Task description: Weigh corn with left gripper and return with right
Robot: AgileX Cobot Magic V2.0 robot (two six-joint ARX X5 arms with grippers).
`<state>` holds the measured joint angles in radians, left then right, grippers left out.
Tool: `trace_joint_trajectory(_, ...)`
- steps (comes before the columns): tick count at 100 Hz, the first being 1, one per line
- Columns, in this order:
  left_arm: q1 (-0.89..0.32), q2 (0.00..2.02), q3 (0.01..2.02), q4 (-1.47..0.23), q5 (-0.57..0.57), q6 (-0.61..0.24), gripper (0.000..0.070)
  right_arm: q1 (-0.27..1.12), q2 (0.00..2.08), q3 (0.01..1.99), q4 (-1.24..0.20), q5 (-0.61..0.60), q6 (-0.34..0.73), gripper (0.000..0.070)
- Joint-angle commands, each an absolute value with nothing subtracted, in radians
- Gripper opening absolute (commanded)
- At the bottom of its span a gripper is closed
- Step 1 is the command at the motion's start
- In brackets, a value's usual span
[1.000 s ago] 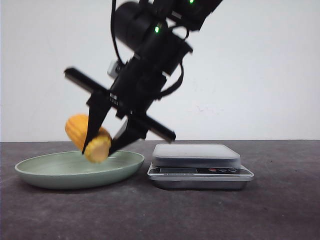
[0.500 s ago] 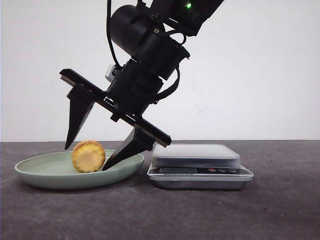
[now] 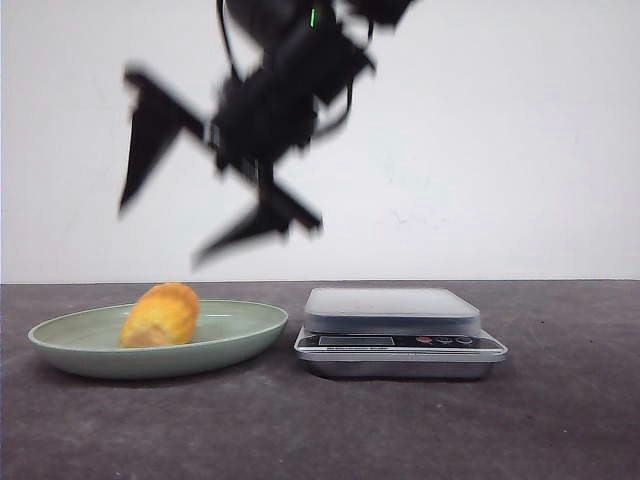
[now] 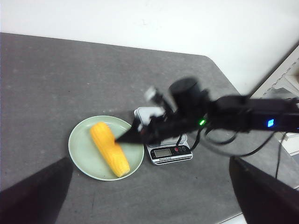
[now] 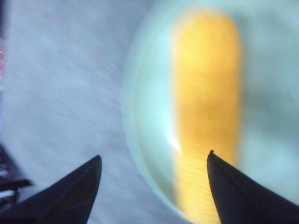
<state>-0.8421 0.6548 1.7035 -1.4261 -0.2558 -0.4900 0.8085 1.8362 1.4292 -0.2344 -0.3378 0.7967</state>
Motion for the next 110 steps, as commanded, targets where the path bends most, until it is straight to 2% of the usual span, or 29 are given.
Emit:
trace_joint_trajectory(1,-0.850,0.659,1.724,-1.462,-0.254,-0.490,0.0700,0.816,1.794,1.481,-0.226,-0.326,0.704,0.0390)
trace_joint_trajectory(5,-0.850,0.659,1.724,-1.462,-0.255,-0.490,0.0700,0.816,1.758,1.498,-0.241,-0.310,0.646,0.0287)
trace_joint_trajectory(12,-0.850,0.659,1.721,-1.462,-0.264,-0.487,0.0700,0.820,1.687,1.514,-0.263,-0.263,0.515,0.0036)
trace_joint_trajectory(14,-0.850,0.659,1.721,-1.462,-0.266,-0.487,0.0700,0.821,1.661,1.514,-0.267,-0.244,0.476,0.0000)
trace_joint_trajectory(28,-0.850,0.659,1.713,-1.462,-0.283,-0.487,0.0700,0.826,1.466,1.514,-0.357,-0.106,0.218,0.0000)
trace_joint_trajectory(41,-0.850,0.659,1.699,-1.462,-0.300,-0.478,0.0700,0.839,1.272,1.514,-0.492,0.030,0.035,0.0000)
trace_joint_trajectory(49,-0.850,0.659,1.696,-1.462,-0.300,-0.468,0.0700,0.850,1.154,1.513,-0.556,0.088,-0.037,0.0000)
trace_joint_trajectory(61,-0.850,0.659,1.691,-1.462,-0.313,-0.444,0.0700,0.869,0.995,1.511,-0.609,0.107,-0.095,0.0000)
trace_joint_trajectory(69,-0.850,0.659,1.688,-1.462,-0.327,-0.419,0.0570,0.876,0.904,1.510,-0.647,0.110,-0.121,0.0000)
trace_joint_trajectory(81,-0.850,0.659,1.687,-1.462,-0.368,-0.374,0.0181,0.877,0.795,1.501,-0.739,0.128,-0.113,0.0000)
trace_joint_trajectory(89,-0.850,0.659,1.687,-1.462,-0.397,-0.354,0.0015,0.876,0.730,1.472,-0.772,0.184,-0.111,0.0000)
trace_joint_trajectory(110,-0.850,0.659,1.687,-1.461,-0.437,-0.345,0.0000,0.876,0.598,1.323,-0.735,0.218,-0.097,0.0000)
